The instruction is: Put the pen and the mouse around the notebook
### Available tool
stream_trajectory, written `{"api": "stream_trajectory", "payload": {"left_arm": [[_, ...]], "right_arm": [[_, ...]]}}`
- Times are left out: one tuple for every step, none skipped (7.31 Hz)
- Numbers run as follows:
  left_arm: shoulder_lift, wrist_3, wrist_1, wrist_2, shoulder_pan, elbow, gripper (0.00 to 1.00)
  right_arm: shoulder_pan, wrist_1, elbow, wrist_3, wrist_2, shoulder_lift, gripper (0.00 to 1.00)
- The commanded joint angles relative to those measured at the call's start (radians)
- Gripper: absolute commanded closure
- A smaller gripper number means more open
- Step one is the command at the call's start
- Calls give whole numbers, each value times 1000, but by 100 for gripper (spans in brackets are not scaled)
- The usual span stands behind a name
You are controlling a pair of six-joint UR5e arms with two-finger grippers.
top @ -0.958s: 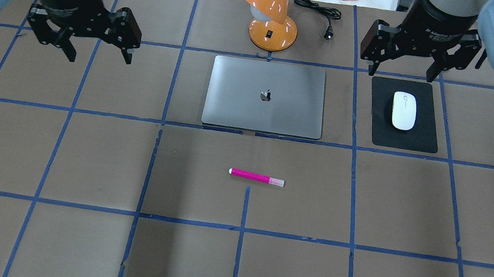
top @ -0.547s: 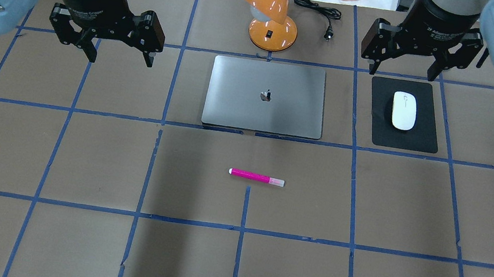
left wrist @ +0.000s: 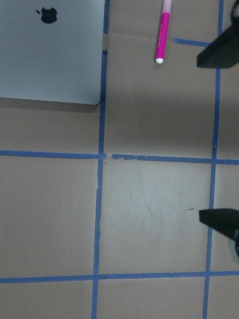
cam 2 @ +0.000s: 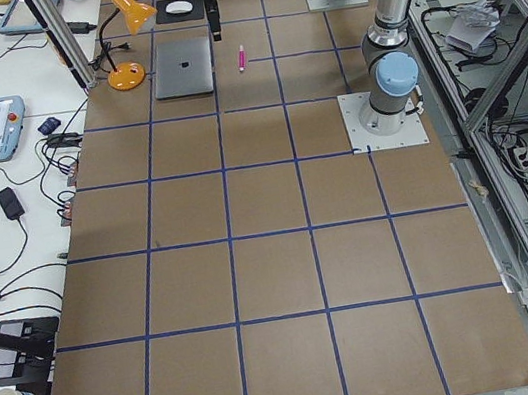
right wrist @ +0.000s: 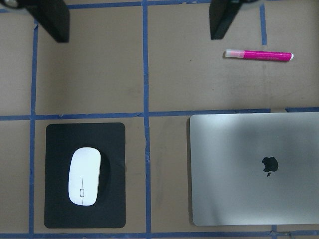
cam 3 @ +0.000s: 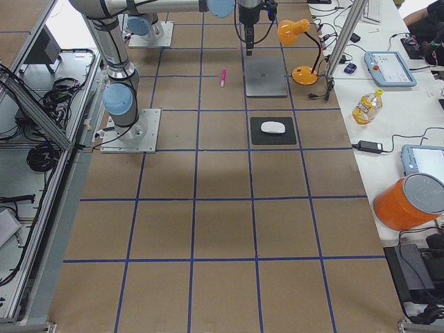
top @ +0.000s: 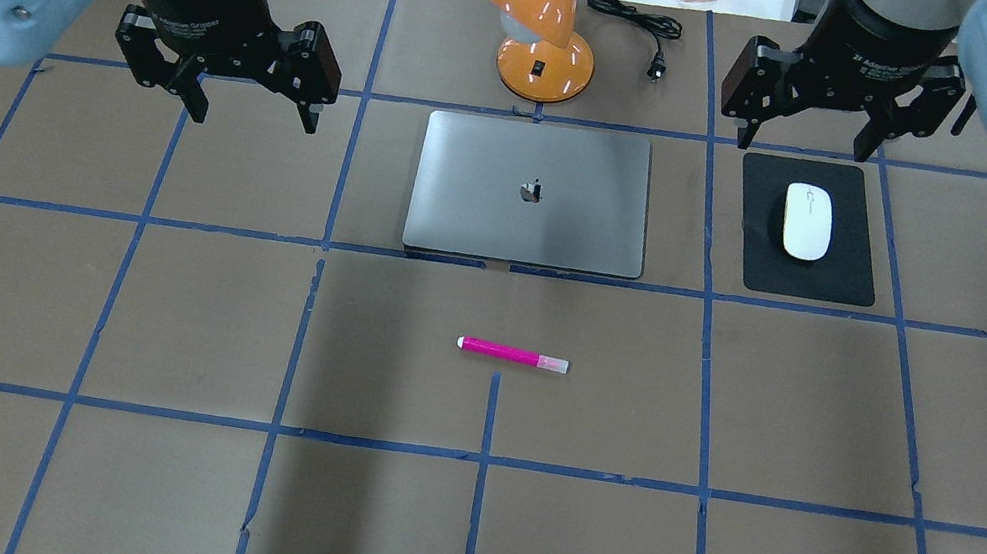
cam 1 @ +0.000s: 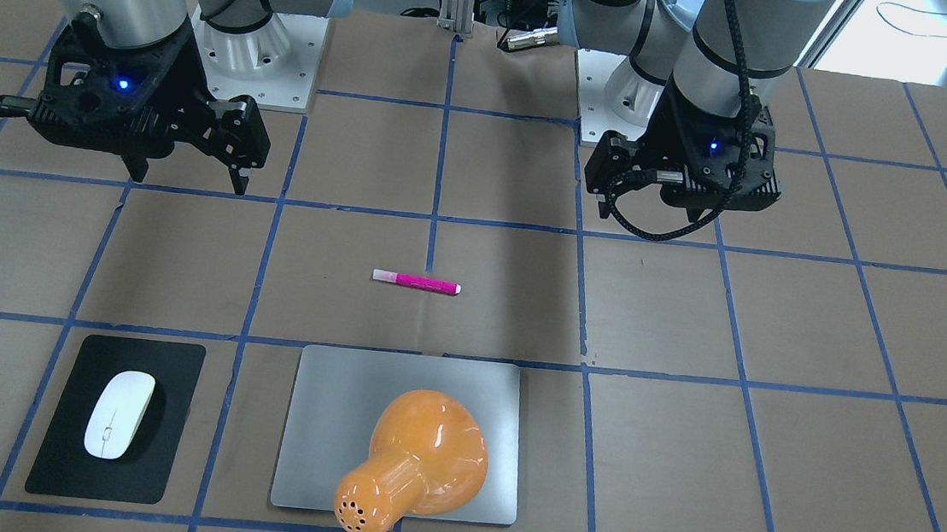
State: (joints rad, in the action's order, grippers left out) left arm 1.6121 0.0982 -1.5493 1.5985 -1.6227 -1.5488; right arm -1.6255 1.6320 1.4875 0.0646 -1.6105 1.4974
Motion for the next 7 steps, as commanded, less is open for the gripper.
{"api": "stream_trajectory", "payload": {"left_arm": [[-20,-48,-3,-6,43,-10,0],[-12,-23,-3,0,38,-10,0],[-1,21,-2,-3,35,-7,0],[3,47,-2,-8,31,10,0],[-1,46,-2,3,32,10,0],[0,44,0,-6,35,7,0],[3,44,3,9,34,9,0]], "right_arm": [[0,0,0,0,3,0,0],[0,0,0,0,1,1,0],[0,0,0,0,3,0,0],[0,0,-1,1,1,1,0],[0,0,-1,1,1,1,0],[0,0,-1,1,1,1,0],[0,0,-1,1,1,0,0]]}}
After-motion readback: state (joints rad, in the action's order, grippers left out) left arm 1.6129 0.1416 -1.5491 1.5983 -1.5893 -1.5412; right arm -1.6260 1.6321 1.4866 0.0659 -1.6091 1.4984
